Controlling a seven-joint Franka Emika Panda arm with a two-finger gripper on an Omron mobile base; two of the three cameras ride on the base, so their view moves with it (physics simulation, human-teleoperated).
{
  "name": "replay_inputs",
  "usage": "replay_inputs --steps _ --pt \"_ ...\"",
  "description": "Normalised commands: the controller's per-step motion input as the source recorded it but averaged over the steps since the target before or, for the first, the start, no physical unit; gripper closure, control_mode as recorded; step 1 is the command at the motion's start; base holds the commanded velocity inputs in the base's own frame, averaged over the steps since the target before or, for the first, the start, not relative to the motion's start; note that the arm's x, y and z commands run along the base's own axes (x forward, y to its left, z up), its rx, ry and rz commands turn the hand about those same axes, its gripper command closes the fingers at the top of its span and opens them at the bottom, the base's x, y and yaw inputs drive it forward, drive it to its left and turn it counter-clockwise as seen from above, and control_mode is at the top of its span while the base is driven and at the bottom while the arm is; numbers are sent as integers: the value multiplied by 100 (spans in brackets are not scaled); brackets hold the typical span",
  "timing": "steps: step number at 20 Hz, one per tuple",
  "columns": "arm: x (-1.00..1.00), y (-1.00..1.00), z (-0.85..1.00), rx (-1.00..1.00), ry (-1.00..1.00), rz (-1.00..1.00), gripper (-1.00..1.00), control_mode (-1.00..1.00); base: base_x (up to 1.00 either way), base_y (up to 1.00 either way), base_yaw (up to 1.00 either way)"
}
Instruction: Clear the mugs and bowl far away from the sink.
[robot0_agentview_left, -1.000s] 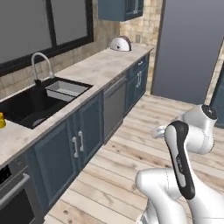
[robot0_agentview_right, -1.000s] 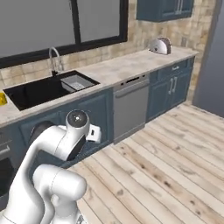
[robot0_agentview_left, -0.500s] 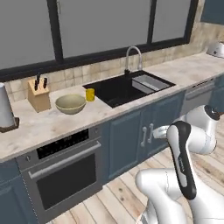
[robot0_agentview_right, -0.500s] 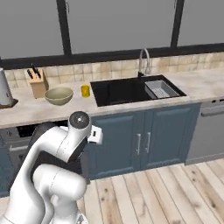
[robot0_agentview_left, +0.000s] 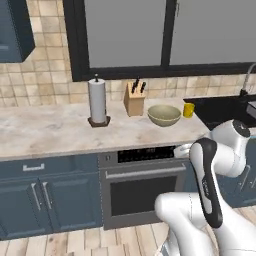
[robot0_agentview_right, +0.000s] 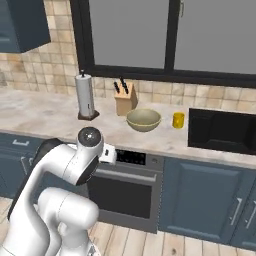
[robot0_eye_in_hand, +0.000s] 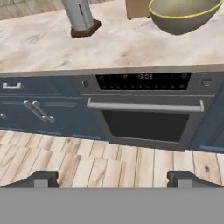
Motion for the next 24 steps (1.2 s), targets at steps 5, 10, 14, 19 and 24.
replay_inputs --steps 5,10,14,19,24 --pt "0 0 0 0 0 0 -100 100 48 -65 34" --pt "0 0 0 0 0 0 -100 100 54 -86 16" --pt "0 0 0 0 0 0 -100 100 84 -61 9" --pt "0 0 0 0 0 0 -100 100 100 -7 1" --pt "0 0 0 0 0 0 -100 100 95 2 -2"
